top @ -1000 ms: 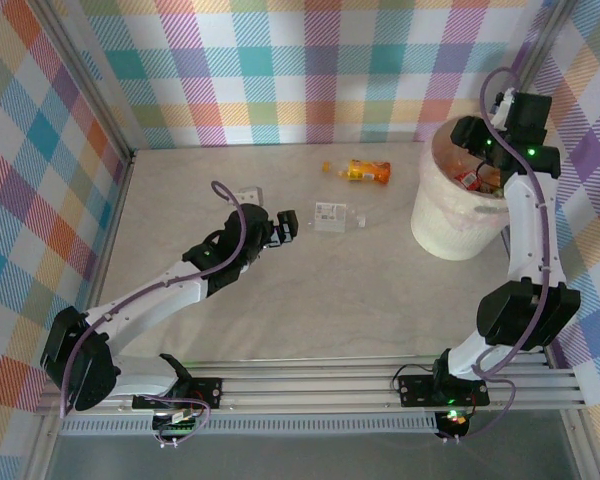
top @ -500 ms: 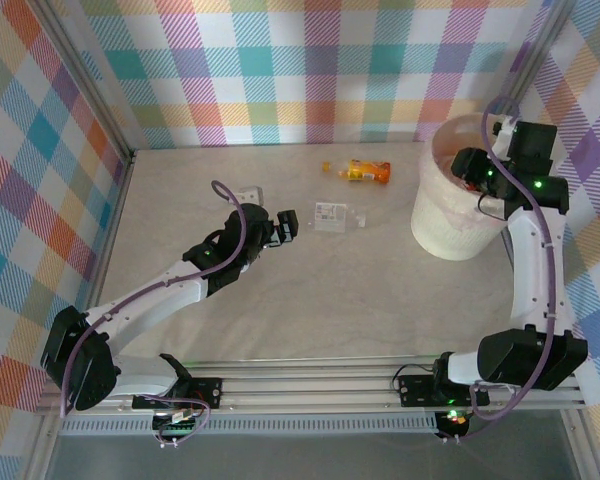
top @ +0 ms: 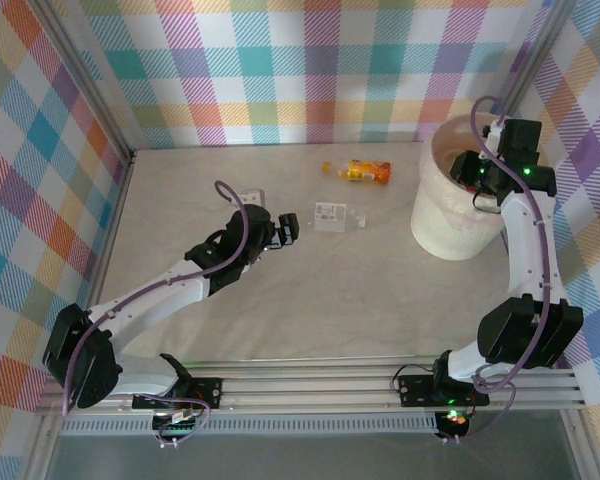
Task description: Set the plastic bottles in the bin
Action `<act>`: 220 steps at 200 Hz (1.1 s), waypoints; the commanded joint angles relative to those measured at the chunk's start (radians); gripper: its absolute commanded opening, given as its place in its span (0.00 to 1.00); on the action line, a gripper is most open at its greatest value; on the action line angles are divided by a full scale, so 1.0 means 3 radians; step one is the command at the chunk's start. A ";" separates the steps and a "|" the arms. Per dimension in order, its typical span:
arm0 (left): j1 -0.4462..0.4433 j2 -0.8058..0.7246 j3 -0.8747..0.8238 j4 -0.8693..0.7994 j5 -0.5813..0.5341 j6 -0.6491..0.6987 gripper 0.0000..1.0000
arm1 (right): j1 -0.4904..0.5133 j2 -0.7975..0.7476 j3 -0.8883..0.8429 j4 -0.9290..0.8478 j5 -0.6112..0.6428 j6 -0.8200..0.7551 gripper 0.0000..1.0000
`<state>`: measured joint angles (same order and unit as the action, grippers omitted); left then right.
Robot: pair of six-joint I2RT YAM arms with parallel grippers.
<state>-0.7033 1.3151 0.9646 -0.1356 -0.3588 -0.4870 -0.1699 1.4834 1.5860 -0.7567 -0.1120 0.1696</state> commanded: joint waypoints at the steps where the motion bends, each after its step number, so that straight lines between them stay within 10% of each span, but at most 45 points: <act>1: 0.0033 0.0094 0.0150 -0.0068 0.0130 -0.0039 1.00 | -0.0001 -0.0013 0.0086 0.0085 0.0073 -0.0080 0.31; 76: 0.0044 0.0697 0.0737 -0.0384 0.0380 -0.0071 1.00 | 0.0002 -0.0702 -0.0295 0.0358 -0.0072 -0.0015 0.48; 169: 0.0210 0.1979 0.1923 -0.0671 0.0756 0.0463 1.00 | 0.0050 -0.1681 -0.1408 0.1455 -0.2068 0.0715 1.00; 220: 0.0388 0.2726 0.2590 -0.0260 0.1287 0.0922 1.00 | 0.0325 -0.2187 -0.2097 0.1880 -0.2365 0.0750 1.00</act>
<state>-0.6186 2.0438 1.6283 -0.2775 -0.0586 -0.3065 -0.1070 0.8928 1.0206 -0.3283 -0.6994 0.3630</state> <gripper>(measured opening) 0.998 0.996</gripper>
